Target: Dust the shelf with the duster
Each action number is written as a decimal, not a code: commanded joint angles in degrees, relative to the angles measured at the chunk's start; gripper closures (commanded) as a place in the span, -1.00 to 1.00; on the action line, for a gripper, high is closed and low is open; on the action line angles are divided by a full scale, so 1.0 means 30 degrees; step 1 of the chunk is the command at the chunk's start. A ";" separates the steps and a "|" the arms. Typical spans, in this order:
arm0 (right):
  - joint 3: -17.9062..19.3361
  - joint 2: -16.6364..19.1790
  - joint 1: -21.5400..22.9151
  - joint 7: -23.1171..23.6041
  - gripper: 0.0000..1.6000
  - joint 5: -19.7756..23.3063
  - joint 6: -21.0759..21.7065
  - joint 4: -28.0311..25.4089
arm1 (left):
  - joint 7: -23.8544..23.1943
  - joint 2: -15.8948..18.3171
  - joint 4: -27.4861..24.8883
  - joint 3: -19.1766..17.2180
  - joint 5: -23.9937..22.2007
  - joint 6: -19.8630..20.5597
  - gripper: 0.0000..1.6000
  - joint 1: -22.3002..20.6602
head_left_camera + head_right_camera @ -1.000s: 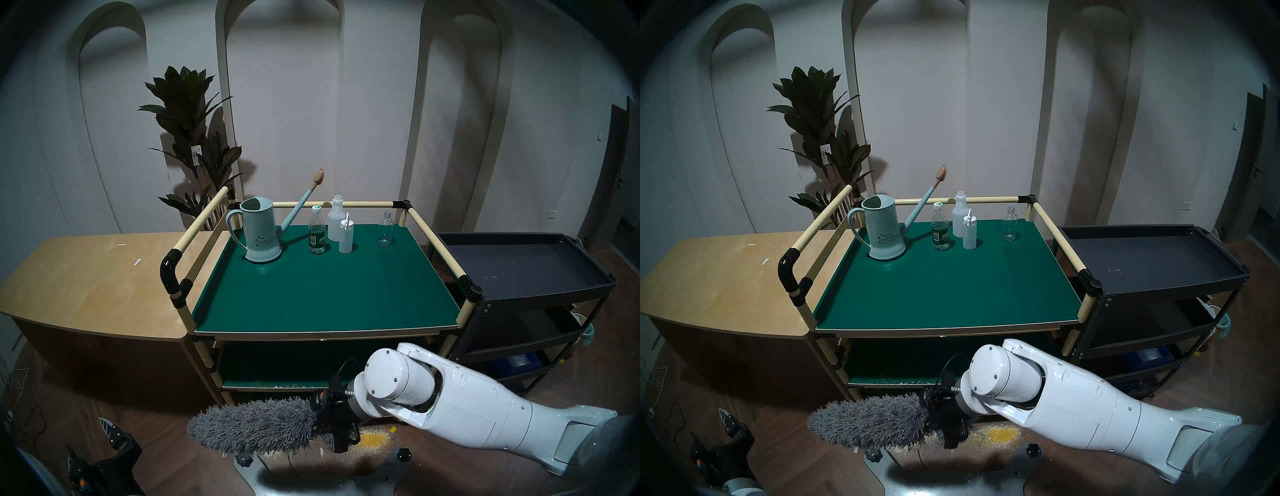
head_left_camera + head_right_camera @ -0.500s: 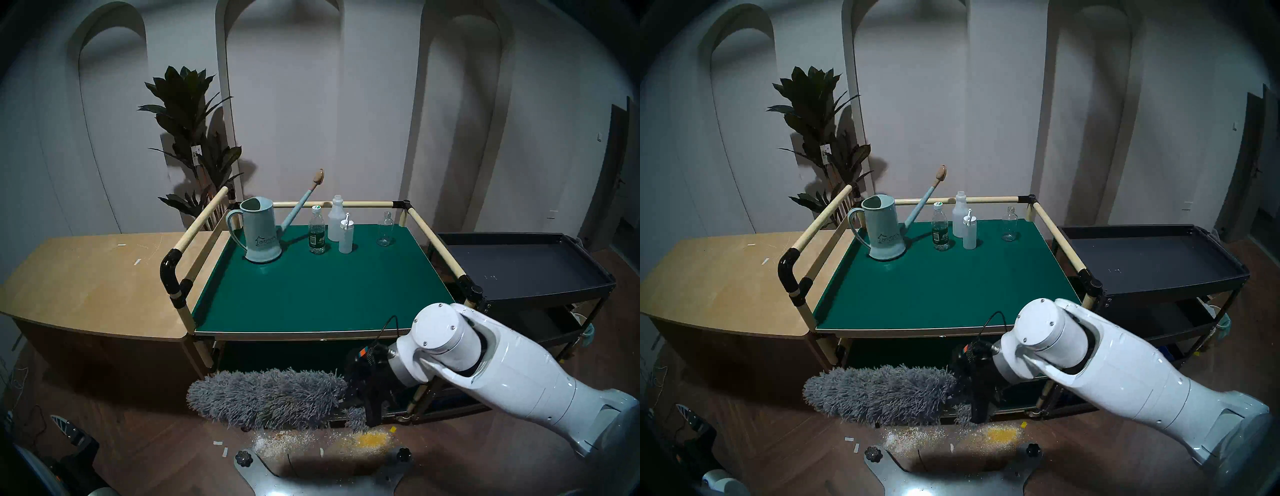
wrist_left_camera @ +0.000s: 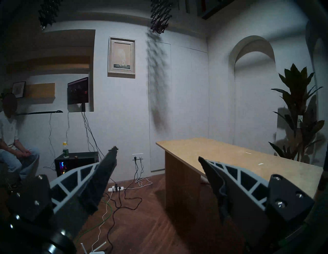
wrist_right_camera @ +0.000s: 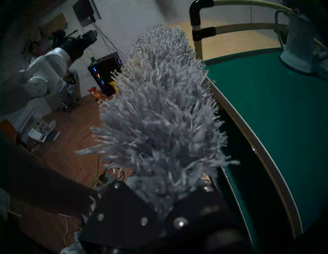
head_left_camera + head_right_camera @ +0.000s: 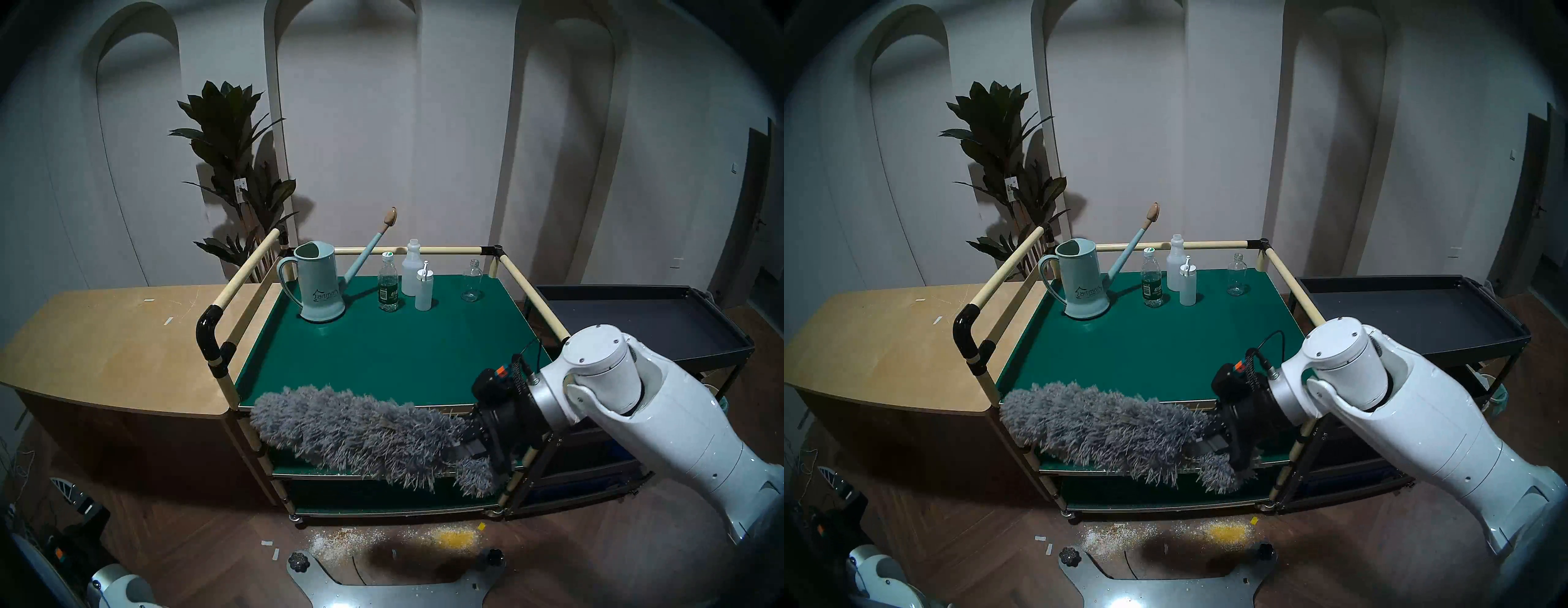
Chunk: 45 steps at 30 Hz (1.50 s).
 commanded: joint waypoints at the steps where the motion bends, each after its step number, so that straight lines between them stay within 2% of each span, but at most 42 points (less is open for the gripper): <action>1: 0.2791 0.1114 0.0079 -0.0106 1.00 0.1893 0.0404 0.0677 | -0.0912 0.1211 -0.0351 0.0603 0.0660 0.0970 -1.00 -0.2174; 9: 0.5665 0.2337 -0.0889 -0.0057 1.00 0.3809 0.1093 0.1665 | -0.2023 0.2170 -0.0207 0.1231 0.0999 0.2562 -1.00 -0.4168; 10: 0.5620 0.2547 -0.0806 -0.0089 1.00 0.3970 0.1094 0.1816 | -0.2129 0.2269 -0.0234 0.1301 0.1017 0.2667 -1.00 -0.4155; 12: 0.6684 0.2765 -0.1269 -0.0224 1.00 0.4351 0.1287 0.2116 | -0.2388 0.2451 -0.0061 0.1399 0.1061 0.3092 -1.00 -0.4815; 13: 0.6553 0.2988 -0.1089 -0.0332 1.00 0.4402 0.1279 0.2327 | -0.2497 0.2548 -0.0076 0.1473 0.1090 0.3125 -1.00 -0.4780; 15: 0.7612 0.3171 -0.1477 -0.0528 1.00 0.4717 0.1427 0.2659 | -0.2764 0.2747 0.0094 0.1601 0.1129 0.3493 -1.00 -0.5380; 22: 0.9971 0.3826 -0.2088 -0.1088 1.00 0.5424 0.1789 0.3813 | -0.3695 0.3497 0.0404 0.2035 0.1407 0.4355 -1.00 -0.6869; 29: 1.2120 0.4244 -0.2382 -0.1504 1.00 0.5768 0.2033 0.4767 | -0.4603 0.4299 -0.0061 0.2449 0.1916 0.4831 -1.00 -0.8132; 35: 1.4159 0.4105 -0.3258 -0.2058 1.00 0.5780 0.2332 0.5655 | -0.5665 0.5088 -0.0028 0.3189 0.2333 0.5273 -1.00 -0.9154; 38: 1.4654 0.3977 -0.3681 -0.2283 1.00 0.5746 0.2601 0.6067 | -0.6017 0.5280 0.0094 0.3472 0.2436 0.5478 -1.00 -0.9487; 39: 1.5291 0.3757 -0.4125 -0.2584 1.00 0.5632 0.2759 0.6435 | -0.6397 0.5473 0.0300 0.3757 0.2503 0.5739 -1.00 -0.9848; 45: 1.7027 0.2887 -0.5308 -0.3593 1.00 0.5338 0.3183 0.7399 | -0.7441 0.5984 0.0945 0.4324 0.2680 0.6547 -1.00 -1.0881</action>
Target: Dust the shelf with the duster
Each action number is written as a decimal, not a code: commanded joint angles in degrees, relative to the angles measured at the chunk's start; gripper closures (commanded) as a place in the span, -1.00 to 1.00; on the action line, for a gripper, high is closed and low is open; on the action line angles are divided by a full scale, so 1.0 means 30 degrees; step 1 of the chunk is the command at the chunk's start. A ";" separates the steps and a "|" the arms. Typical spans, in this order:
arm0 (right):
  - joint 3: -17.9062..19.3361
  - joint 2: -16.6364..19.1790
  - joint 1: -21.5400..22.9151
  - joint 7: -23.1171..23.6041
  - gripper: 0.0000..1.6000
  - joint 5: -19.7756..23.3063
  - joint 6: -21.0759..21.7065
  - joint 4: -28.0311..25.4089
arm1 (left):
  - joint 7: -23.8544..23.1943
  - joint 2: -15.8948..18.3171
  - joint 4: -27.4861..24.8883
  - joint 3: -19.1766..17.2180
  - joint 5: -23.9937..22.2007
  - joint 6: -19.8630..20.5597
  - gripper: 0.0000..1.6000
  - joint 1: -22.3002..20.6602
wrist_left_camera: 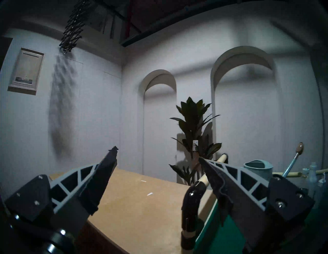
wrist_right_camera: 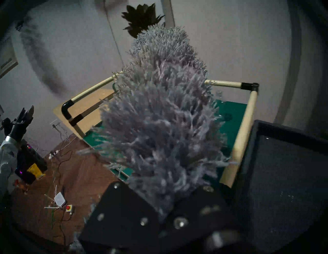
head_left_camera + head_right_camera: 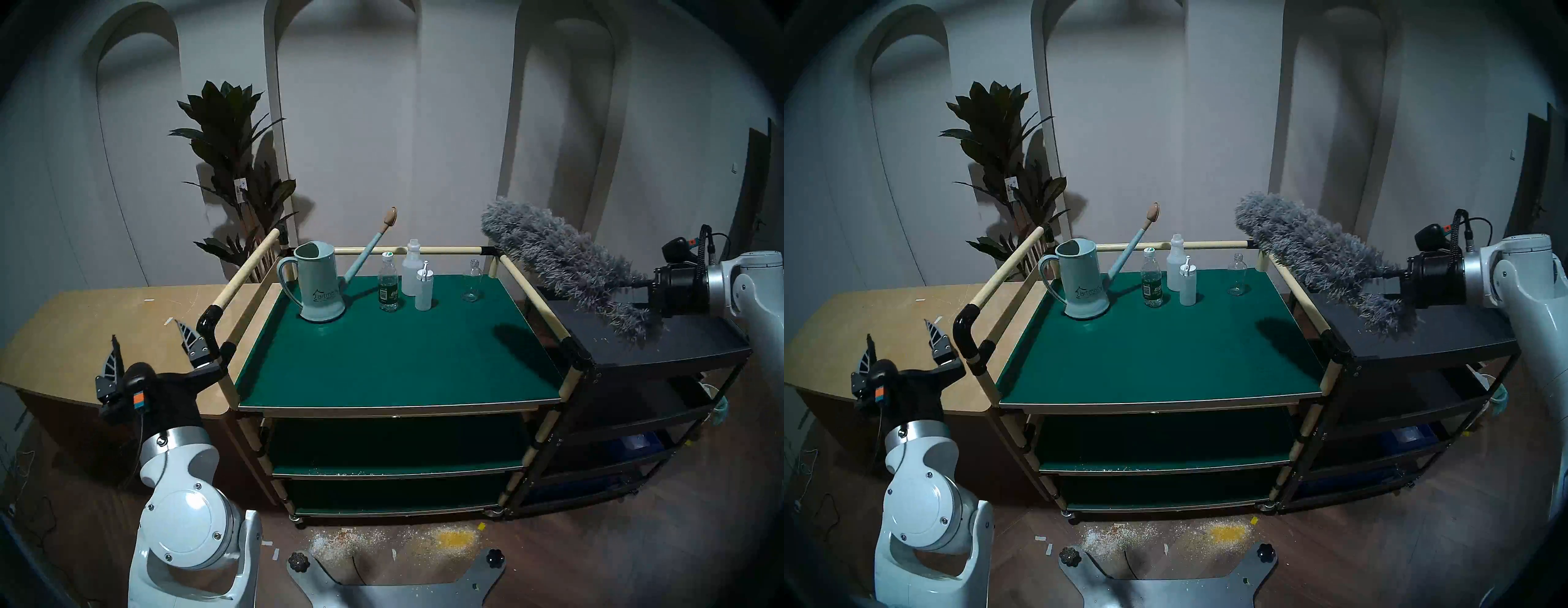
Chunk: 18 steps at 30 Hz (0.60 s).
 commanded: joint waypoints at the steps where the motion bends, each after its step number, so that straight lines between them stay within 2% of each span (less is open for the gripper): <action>1: 0.2486 -0.1077 -0.1633 -0.1151 1.00 -0.0266 0.0354 0.0877 | -0.1249 0.1010 0.0451 0.0624 0.0437 0.0767 -1.00 -0.1913; 5: 0.3418 -0.1906 -0.2403 -0.2038 1.00 -0.0556 0.0399 0.1278 | -0.1871 0.1306 0.0878 0.0932 0.0575 0.1377 -1.00 -0.2678; 10: 0.4648 -0.3350 -0.3324 -0.3569 1.00 -0.1280 0.0027 0.0955 | -0.2958 0.1815 0.1505 0.1561 0.0775 0.2149 -1.00 -0.3899; 18: 0.4812 -0.5423 -0.3811 -0.5922 1.00 -0.2289 -0.1099 -0.0136 | -0.5087 0.2316 0.2107 0.2600 0.0453 0.2815 -1.00 -0.5380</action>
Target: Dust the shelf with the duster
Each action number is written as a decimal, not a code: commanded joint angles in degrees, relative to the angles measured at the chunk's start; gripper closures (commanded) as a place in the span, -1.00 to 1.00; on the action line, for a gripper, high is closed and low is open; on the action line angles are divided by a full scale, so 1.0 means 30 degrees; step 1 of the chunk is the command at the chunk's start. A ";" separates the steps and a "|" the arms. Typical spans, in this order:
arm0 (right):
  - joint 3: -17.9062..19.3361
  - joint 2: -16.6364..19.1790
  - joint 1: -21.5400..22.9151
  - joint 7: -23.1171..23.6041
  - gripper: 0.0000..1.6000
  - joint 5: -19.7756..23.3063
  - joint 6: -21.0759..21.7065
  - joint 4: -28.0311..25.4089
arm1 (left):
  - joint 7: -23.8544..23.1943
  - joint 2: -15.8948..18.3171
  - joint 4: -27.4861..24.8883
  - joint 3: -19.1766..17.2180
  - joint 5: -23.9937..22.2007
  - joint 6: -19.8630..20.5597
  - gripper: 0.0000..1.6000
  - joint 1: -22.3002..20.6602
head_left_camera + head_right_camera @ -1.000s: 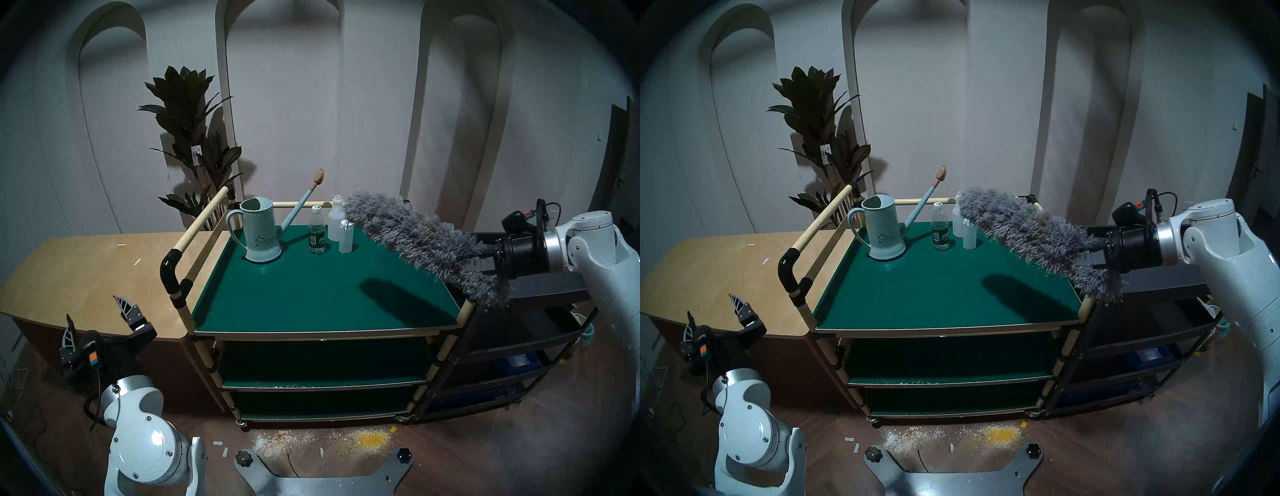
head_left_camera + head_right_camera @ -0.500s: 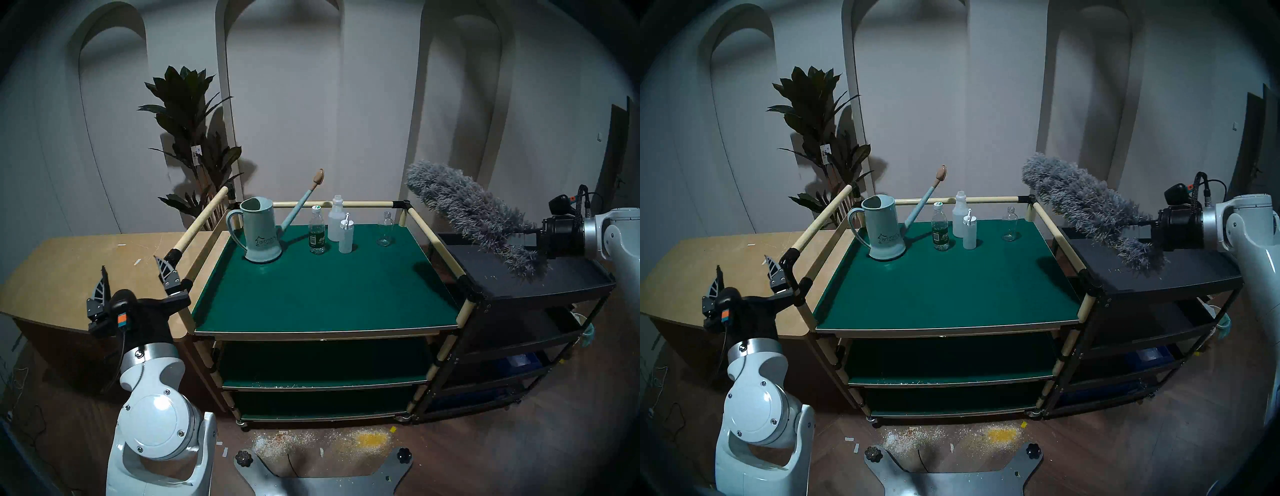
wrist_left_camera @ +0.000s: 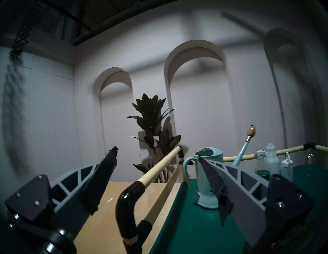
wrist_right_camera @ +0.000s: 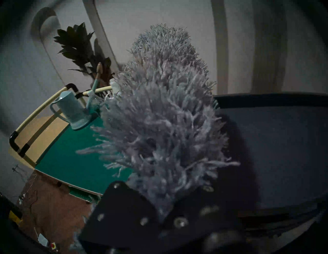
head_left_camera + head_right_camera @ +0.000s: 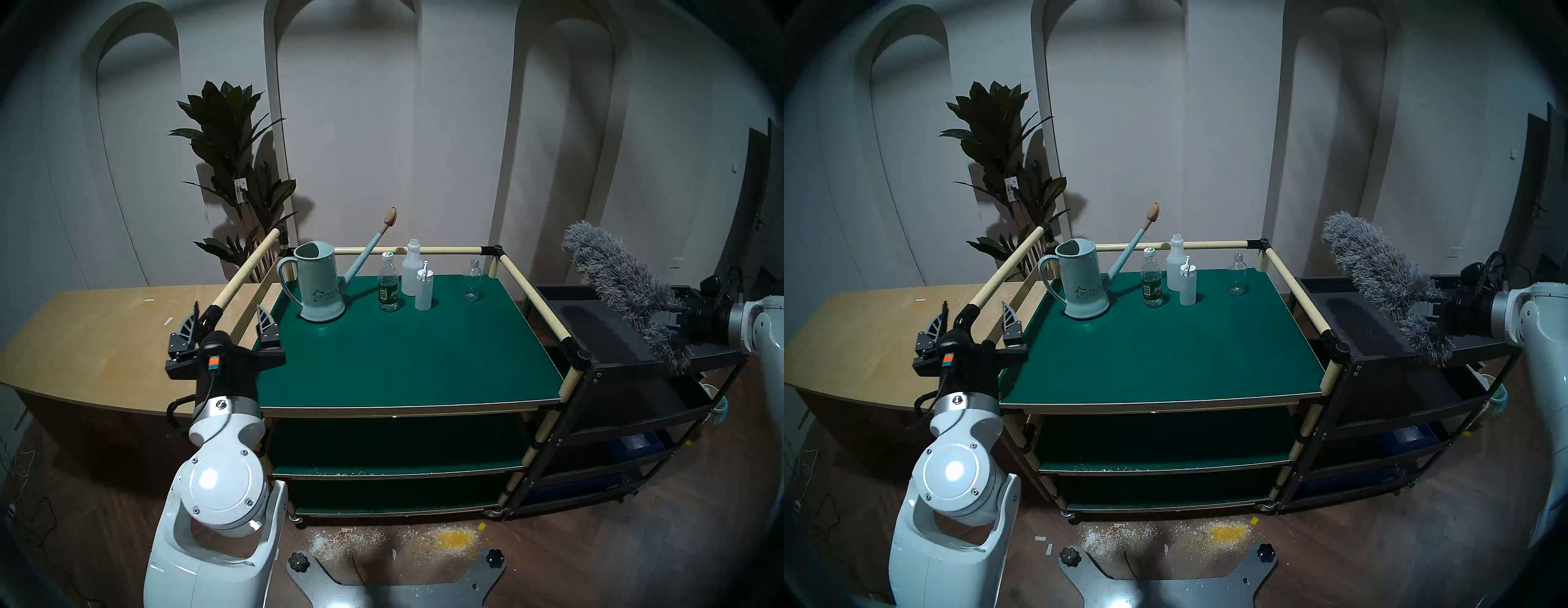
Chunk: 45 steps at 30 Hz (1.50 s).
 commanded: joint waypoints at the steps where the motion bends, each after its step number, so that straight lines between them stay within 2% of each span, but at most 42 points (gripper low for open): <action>1: 0.0435 -0.2233 -0.0480 -0.1848 1.00 -0.0601 -0.1267 -0.1340 | -0.1794 0.0691 0.0159 0.0736 -0.0208 0.0460 -1.00 -0.2265; 4: 0.0147 -0.2642 -0.0385 -0.2441 1.00 -0.0806 -0.1586 -0.1539 | -0.2401 0.0822 0.0336 0.0842 -0.0294 0.0651 -1.00 -0.2490; 9: -0.1197 -0.3603 0.0363 -0.4688 1.00 -0.1660 -0.2326 -0.2108 | -0.4210 0.1178 0.1209 0.0923 -0.0547 0.2145 -1.00 -0.3748; 19: -0.4339 -0.3886 0.2630 -0.7399 1.00 -0.2601 -0.1998 -0.1911 | -0.5611 0.1484 0.2181 0.0461 -0.1227 0.3960 -1.00 -0.5075; 26: -0.5716 -0.3754 0.3767 -0.8474 1.00 -0.2668 -0.1244 -0.1492 | -0.6089 0.1460 0.2280 -0.0261 -0.2047 0.4534 -1.00 -0.5181; 34: -0.7538 -0.3482 0.5485 -0.9572 1.00 -0.2632 0.0615 -0.0150 | -0.6867 0.1765 0.2164 -0.1353 -0.3102 0.5056 -1.00 -0.5076; 36: -0.7649 -0.3463 0.5549 -0.9672 1.00 -0.2640 0.0731 -0.0048 | -0.6821 0.1704 0.2219 -0.1424 -0.3144 0.5140 -1.00 -0.5074; 40: -0.8562 -0.3484 0.6655 -0.9844 1.00 -0.2712 0.1341 0.0922 | -0.6980 0.1642 0.2414 -0.1606 -0.3485 0.5327 -1.00 -0.5128; 42: -0.8705 -0.3409 0.6633 -0.9855 1.00 -0.2704 0.1272 0.0963 | -0.6964 0.1617 0.2462 -0.1579 -0.3489 0.5333 -1.00 -0.5149; 45: -0.9437 -0.3478 0.7464 -0.9994 1.00 -0.2943 0.1300 0.1852 | -0.6910 0.1550 0.2561 -0.1495 -0.3516 0.5375 -1.00 -0.5215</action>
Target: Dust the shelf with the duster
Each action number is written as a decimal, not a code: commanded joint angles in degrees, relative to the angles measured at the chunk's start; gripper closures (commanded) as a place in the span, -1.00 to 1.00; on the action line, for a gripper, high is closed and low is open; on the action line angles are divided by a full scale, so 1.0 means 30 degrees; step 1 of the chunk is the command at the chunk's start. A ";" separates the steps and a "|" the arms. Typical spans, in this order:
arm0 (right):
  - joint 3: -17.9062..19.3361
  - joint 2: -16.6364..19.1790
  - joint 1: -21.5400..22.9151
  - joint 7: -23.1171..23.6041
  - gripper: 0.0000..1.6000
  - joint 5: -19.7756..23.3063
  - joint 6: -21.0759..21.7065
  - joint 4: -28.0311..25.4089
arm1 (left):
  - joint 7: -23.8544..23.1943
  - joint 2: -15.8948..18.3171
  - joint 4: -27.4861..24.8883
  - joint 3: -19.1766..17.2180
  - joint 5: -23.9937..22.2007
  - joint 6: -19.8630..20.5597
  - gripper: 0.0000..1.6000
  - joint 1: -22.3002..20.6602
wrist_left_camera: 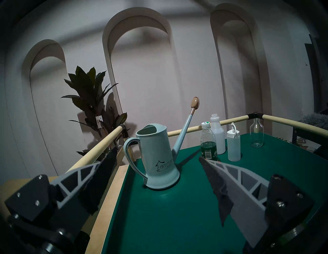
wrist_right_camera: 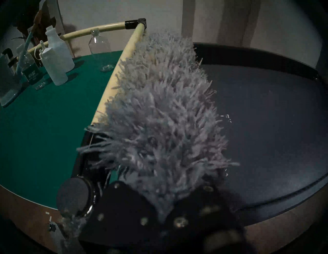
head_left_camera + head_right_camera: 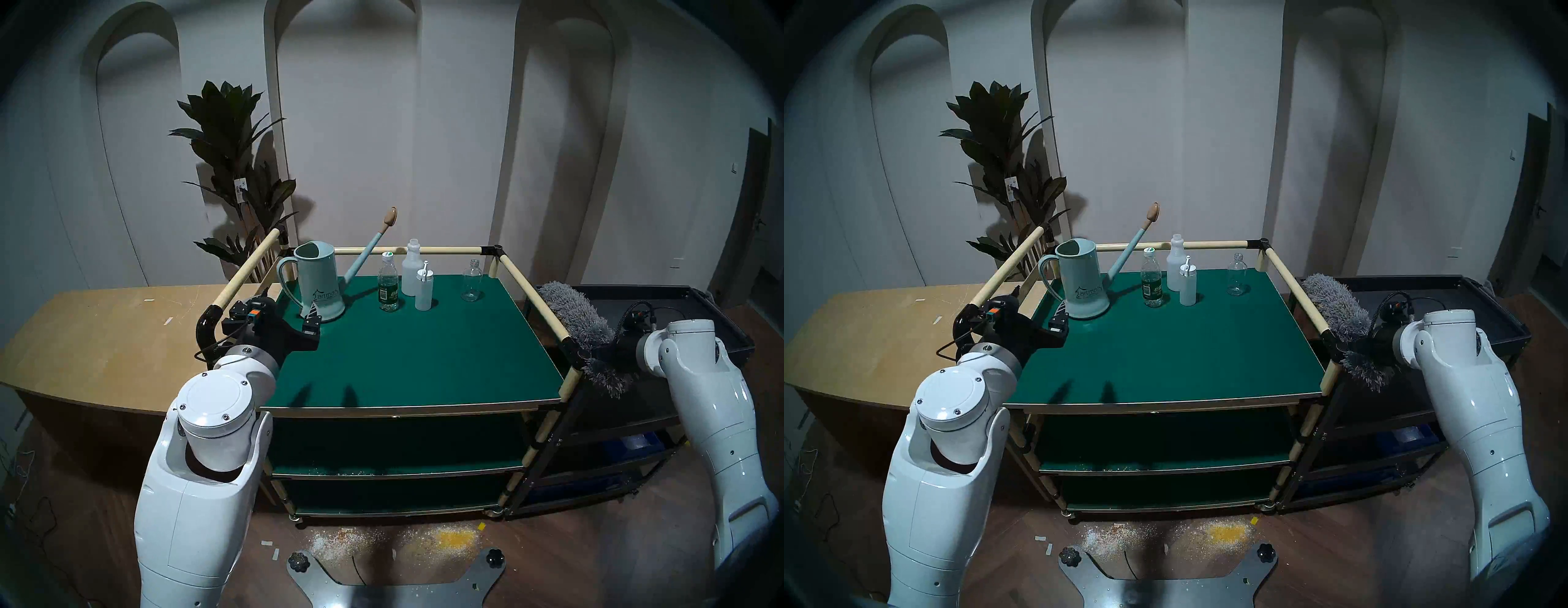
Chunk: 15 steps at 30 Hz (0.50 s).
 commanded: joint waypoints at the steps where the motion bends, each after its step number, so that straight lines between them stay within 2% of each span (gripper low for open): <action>1: -0.1182 0.0169 0.2207 -0.0150 1.00 -0.0298 0.0058 0.1220 | 0.0162 -0.0209 -0.0084 0.0127 -0.0003 -0.0181 -1.00 -0.0499; 7: -0.2317 0.0241 0.3350 0.0058 1.00 -0.0709 0.0064 0.2405 | 0.0480 -0.0361 -0.0070 0.0358 0.0213 -0.0033 -1.00 -0.0533; 8: -0.2541 0.0250 0.3587 0.0152 0.66 -0.0779 0.0039 0.2679 | 0.0581 -0.0399 -0.0067 0.0413 0.0256 -0.0014 -1.00 -0.0541; 9: -0.2762 0.0282 0.3823 0.0304 0.44 -0.0810 0.0043 0.2964 | 0.0666 -0.0432 -0.0065 0.0476 0.0294 0.0008 -1.00 -0.0556; 11: -0.3000 0.0429 0.3951 0.0699 0.53 -0.0761 -0.0048 0.3240 | 0.0843 -0.0500 -0.0064 0.0595 0.0398 0.0054 -1.00 -0.0580; 13: -0.3082 0.0524 0.3980 0.0940 0.36 -0.0757 -0.0143 0.3355 | 0.0989 -0.0567 -0.0059 0.0698 0.0489 0.0092 -1.00 -0.0603; 14: -0.3125 0.0591 0.3989 0.1083 0.23 -0.0763 -0.0181 0.3394 | 0.1043 -0.0590 -0.0051 0.0747 0.0522 0.0103 -1.00 -0.0617; 15: -0.3150 0.0637 0.3995 0.1149 0.01 -0.0785 -0.0173 0.3407 | 0.1147 -0.0641 -0.0036 0.0821 0.0592 0.0128 -1.00 -0.0643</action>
